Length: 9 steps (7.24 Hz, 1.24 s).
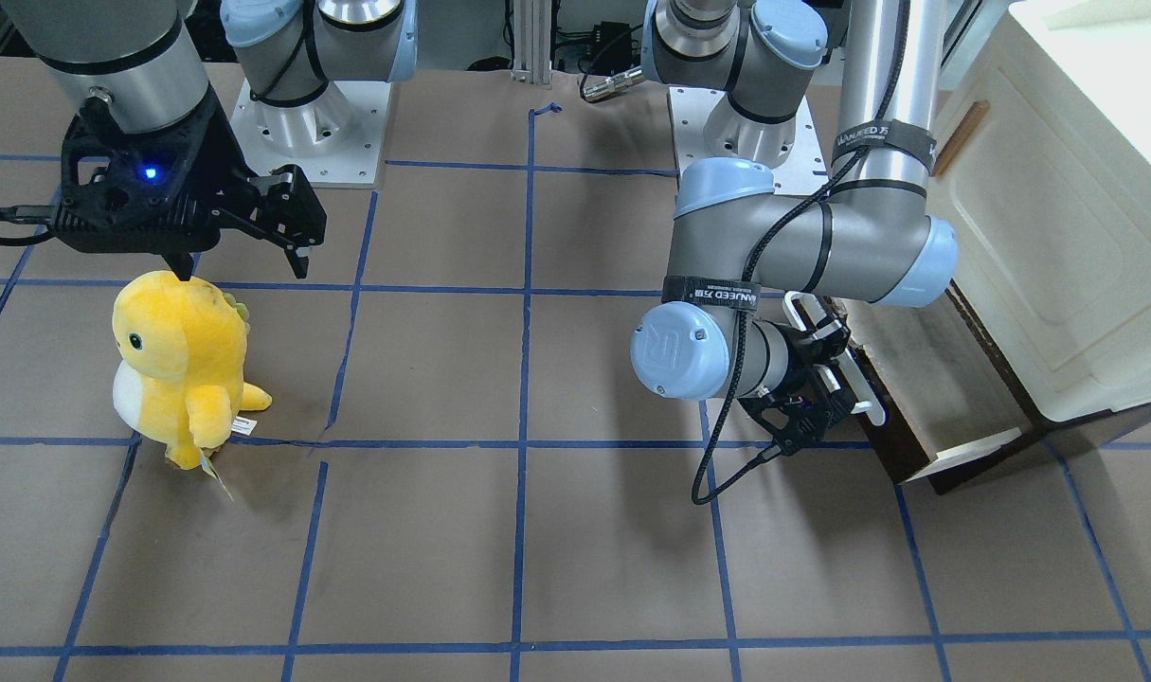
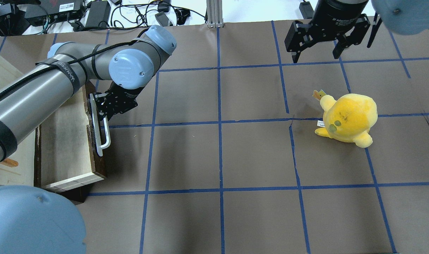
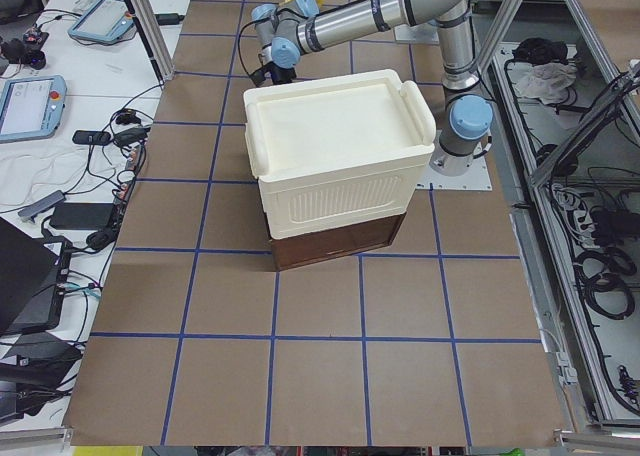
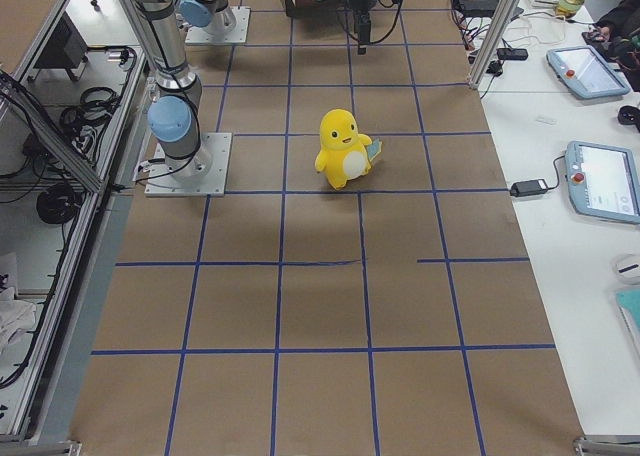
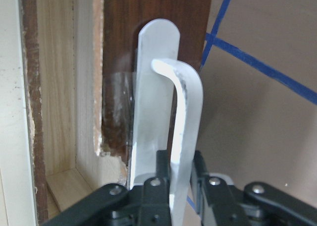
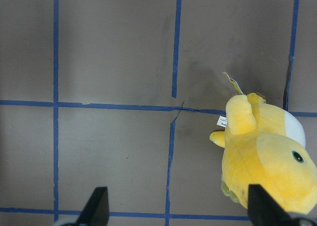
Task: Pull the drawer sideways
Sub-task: 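Keep pulling the drawer farther out with the left gripper, then open the left gripper and lift it away from the handle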
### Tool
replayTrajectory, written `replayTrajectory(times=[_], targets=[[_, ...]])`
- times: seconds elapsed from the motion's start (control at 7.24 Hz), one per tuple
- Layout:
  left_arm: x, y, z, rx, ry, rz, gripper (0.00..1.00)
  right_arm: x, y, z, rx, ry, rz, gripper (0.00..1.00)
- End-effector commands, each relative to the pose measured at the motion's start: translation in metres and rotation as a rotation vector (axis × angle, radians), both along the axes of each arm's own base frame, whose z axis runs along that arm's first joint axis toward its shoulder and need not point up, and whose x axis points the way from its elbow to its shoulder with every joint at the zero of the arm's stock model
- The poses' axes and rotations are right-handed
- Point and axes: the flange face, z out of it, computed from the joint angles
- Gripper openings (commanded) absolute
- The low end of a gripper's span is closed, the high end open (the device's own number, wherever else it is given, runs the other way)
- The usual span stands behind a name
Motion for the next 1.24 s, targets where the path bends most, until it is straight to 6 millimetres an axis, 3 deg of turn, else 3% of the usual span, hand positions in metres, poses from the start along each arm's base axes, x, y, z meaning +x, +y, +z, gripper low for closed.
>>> replayTrajectory(times=[0.0,0.14,0.28,0.55,0.69,0.83,1.11], targets=[[-0.005,-0.002,-0.001,-0.008,-0.001,0.0,0.0,0.0,0.0,0.0,0.0,0.0,0.0,1.0],[-0.006,-0.001,-0.001,-0.006,-0.001,-0.002,0.22,0.0,0.0,0.0,0.0,-0.001,0.0,1.0],[-0.015,0.001,0.004,-0.015,0.002,-0.019,0.99,0.0,0.0,0.0,0.0,-0.001,0.0,1.0],[-0.019,-0.006,0.024,-0.05,0.024,-0.028,1.0,0.0,0.0,0.0,0.0,-0.001,0.0,1.0],[-0.025,-0.007,0.045,-0.07,0.106,-0.008,1.0,0.0,0.0,0.0,0.0,-0.001,0.0,1.0],[-0.035,-0.009,0.076,-0.038,0.244,-0.078,1.0,0.0,0.0,0.0,0.0,0.0,0.0,1.0],[-0.044,-0.01,0.166,-0.103,0.405,-0.21,1.0,0.0,0.0,0.0,0.0,-0.001,0.0,1.0]])
